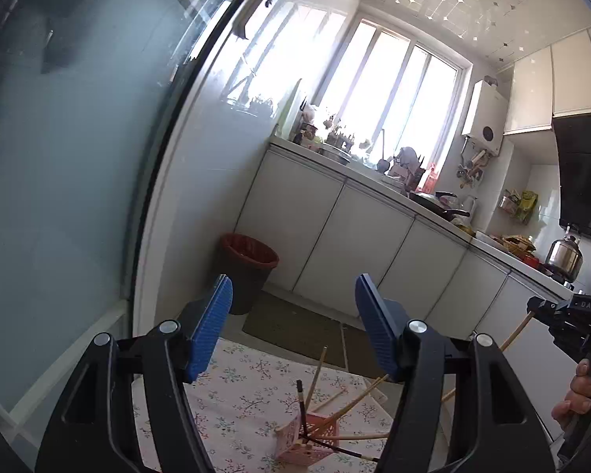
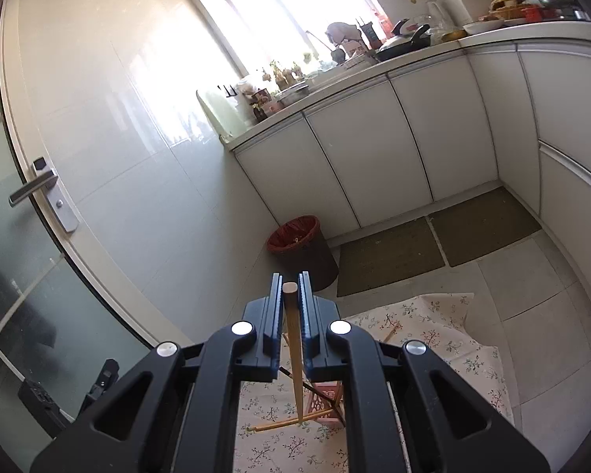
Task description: Organize utensils
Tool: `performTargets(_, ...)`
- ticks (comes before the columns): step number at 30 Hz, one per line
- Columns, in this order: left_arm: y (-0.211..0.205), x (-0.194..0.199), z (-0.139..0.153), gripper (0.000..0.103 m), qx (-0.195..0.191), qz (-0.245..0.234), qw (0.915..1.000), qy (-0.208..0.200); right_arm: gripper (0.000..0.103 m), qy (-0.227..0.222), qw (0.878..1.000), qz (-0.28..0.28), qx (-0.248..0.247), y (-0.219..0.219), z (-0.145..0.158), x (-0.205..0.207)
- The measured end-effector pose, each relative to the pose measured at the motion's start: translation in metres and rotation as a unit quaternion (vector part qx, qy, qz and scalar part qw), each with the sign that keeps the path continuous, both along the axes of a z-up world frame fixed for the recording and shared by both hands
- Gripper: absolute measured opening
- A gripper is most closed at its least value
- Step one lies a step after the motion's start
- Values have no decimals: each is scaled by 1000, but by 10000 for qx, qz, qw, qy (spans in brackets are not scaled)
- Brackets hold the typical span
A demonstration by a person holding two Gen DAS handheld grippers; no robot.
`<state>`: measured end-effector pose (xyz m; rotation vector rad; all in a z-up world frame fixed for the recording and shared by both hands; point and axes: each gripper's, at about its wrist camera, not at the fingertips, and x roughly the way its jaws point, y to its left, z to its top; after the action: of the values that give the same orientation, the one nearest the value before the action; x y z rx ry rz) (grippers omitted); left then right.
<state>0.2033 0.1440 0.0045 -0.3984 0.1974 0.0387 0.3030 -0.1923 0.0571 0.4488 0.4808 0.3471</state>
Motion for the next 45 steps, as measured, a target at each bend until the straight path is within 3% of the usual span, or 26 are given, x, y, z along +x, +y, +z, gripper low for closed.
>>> performTargets(4, 14, 6, -7, 61, -145, -26, 9998, 127, 9, 34, 9994, 62, -333, 32, -24, 18)
performTargets(10, 25, 17, -24, 61, -269, -74, 9988, 401, 10, -61, 9946, 427, -944, 83, -87, 37)
performTargets(12, 27, 18, -27, 61, -263, -52, 9986, 455, 13, 170, 9938, 552, -952, 92, -105, 42)
performTargets(14, 30, 18, -26, 62, -290, -37, 9984, 478, 14, 161, 9950, 504, -843, 90, -104, 38)
performTargets(18, 26, 17, -23, 63, -397, -149, 9974, 580, 34, -151, 9956, 349, -858, 77, -76, 16)
performTargets(20, 21, 12, -20, 65, -358, -209, 9975, 570, 38, -300, 9944, 227, -983, 74, -63, -1)
performTargets(26, -5, -10, -9, 88, -346, -296, 9984, 331, 55, -148, 9934, -341, -1081, 49, -54, -27)
performTargets(27, -8, -13, -10, 95, -313, -234, 9987, 314, 59, -96, 9938, -448, -1009, 40, -55, -26)
performTargets(28, -12, -15, -11, 95, -258, -191, 9990, 303, 67, -31, 9942, -577, -908, 30, -58, -26)
performTargets(30, -16, -12, -15, 96, -132, -238, 9988, 408, 77, 218, 9944, -842, -607, 8, -68, -20)
performTargets(33, -11, -2, -24, 96, -234, -257, 9976, 605, 79, 1116, 9873, -1128, 86, -36, -104, -5)
performTargets(35, -2, 5, -32, 96, -414, -170, 9956, 818, 79, 2142, 9628, -1513, 652, -66, -146, 10)
performTargets(37, 4, 6, -40, 96, -677, -125, 9927, 986, 79, 3307, 9248, -1422, 1229, -84, -199, 39)
performTargets(39, 8, 6, -44, 96, -886, -243, 9900, 1068, 79, 3907, 8948, -1061, 1881, -88, -241, 70)
performTargets(41, 8, 1, -49, 96, -845, -216, 9902, 1088, 78, 4242, 8778, -756, 2095, -80, -270, 103)
performTargets(43, 7, 3, -62, 96, -729, -129, 9897, 1228, 74, 4369, 8787, -536, 1849, -59, -285, 134)
performTargets(45, 9, 14, -75, 96, -736, -243, 9858, 1490, 71, 4289, 8924, -644, 1244, -39, -289, 170)
